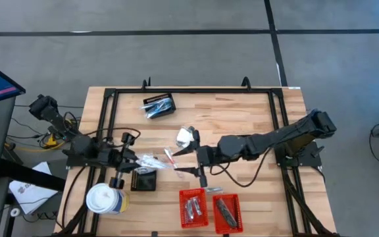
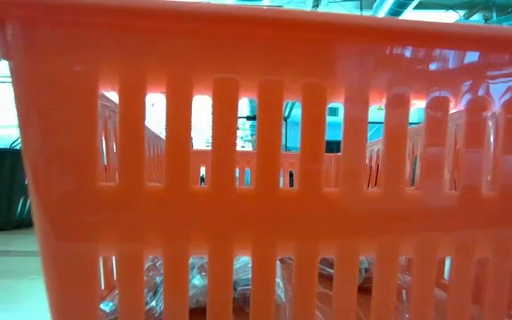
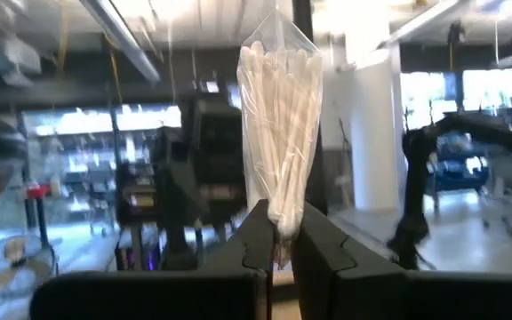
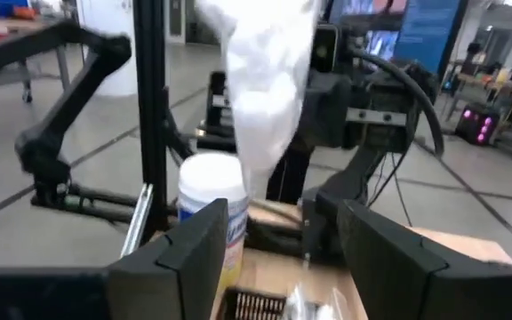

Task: Pick & Place Travel size toiletries
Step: Put the cotton pack into the bottom black bin

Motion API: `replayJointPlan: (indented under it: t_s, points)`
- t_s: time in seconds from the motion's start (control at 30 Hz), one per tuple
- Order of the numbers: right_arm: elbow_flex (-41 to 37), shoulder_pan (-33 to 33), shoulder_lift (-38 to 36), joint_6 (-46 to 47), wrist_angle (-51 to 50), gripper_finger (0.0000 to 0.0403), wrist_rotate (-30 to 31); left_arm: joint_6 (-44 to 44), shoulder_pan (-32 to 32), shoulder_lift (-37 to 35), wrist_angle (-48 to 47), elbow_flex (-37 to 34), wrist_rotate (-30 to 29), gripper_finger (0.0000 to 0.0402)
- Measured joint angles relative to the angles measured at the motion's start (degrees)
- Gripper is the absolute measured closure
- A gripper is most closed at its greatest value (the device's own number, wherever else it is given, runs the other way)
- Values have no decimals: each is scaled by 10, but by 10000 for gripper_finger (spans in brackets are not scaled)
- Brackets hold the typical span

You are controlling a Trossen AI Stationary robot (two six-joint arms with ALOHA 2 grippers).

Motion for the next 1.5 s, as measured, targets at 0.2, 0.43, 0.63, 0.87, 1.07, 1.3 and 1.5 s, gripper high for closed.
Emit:
replayJointPlan:
  t_s: [0.2,0.43,0.63,0.87,1.07,1.3,1.5]
  points:
    - [0,0,10,-12,68,193,-9,33,8,14,63,-10,-6,390]
    - [0,-1,10,-16,112,191,-14,37,14,19,74,-11,-6,391]
    - [0,-6,10,-16,112,189,-14,66,24,19,112,-11,12,391]
    - [0,-26,10,-15,126,187,-13,47,73,50,143,-11,73,391]
    - [1,-30,23,-12,142,186,-14,38,94,83,172,-11,75,391]
    - [2,-31,59,-10,170,189,-14,34,95,87,175,-11,78,391]
    - [2,-30,55,-15,177,189,-14,34,95,87,173,-11,80,391]
